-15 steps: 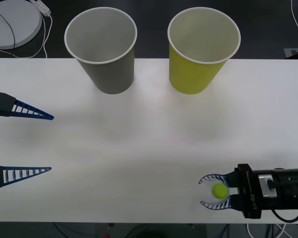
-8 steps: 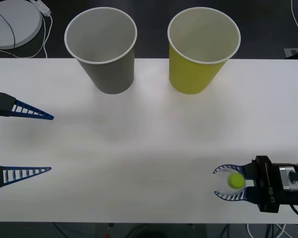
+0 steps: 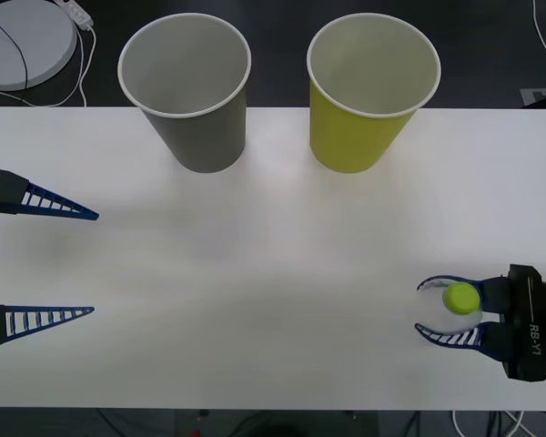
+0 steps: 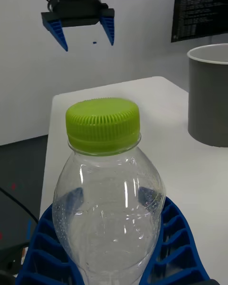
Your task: Put the can into the green bin and the plastic bottle into the gray bin
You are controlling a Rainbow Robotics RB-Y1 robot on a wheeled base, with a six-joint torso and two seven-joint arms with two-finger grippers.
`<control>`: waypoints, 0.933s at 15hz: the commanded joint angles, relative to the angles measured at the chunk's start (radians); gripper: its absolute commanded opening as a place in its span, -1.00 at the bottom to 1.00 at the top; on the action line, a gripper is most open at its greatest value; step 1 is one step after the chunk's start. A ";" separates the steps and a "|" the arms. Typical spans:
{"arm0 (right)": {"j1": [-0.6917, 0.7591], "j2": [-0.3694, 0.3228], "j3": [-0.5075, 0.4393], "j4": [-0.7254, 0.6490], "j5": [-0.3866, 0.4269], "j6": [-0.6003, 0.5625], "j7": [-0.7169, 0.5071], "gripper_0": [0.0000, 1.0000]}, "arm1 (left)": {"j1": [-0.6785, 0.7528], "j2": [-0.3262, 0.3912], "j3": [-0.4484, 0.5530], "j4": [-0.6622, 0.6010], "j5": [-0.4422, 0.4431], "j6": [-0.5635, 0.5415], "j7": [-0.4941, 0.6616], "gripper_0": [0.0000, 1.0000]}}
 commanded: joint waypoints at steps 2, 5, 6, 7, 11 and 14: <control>0.091 -0.023 -0.122 -0.136 0.002 0.087 -0.154 -1.00 | 0.000 0.000 0.000 0.000 0.000 0.000 0.000 1.00; 0.152 -0.036 -0.248 -0.232 0.026 0.117 -0.313 -1.00 | 0.000 0.000 0.000 0.000 0.000 0.000 0.000 1.00; 0.165 -0.036 -0.289 -0.260 0.046 0.123 -0.370 -1.00 | 0.000 0.000 0.000 0.000 0.000 0.000 0.000 1.00; 0.182 -0.036 -0.338 -0.291 0.069 0.134 -0.439 -1.00 | 0.000 0.000 0.000 0.000 0.000 0.000 0.000 1.00; 0.195 -0.045 -0.479 -0.387 0.144 0.153 -0.717 -1.00 | 0.000 0.000 0.000 0.000 0.000 0.000 0.000 1.00; 0.192 -0.082 -0.533 -0.444 0.157 0.196 -0.888 -1.00 | 0.000 0.000 0.000 0.000 0.000 0.000 0.000 1.00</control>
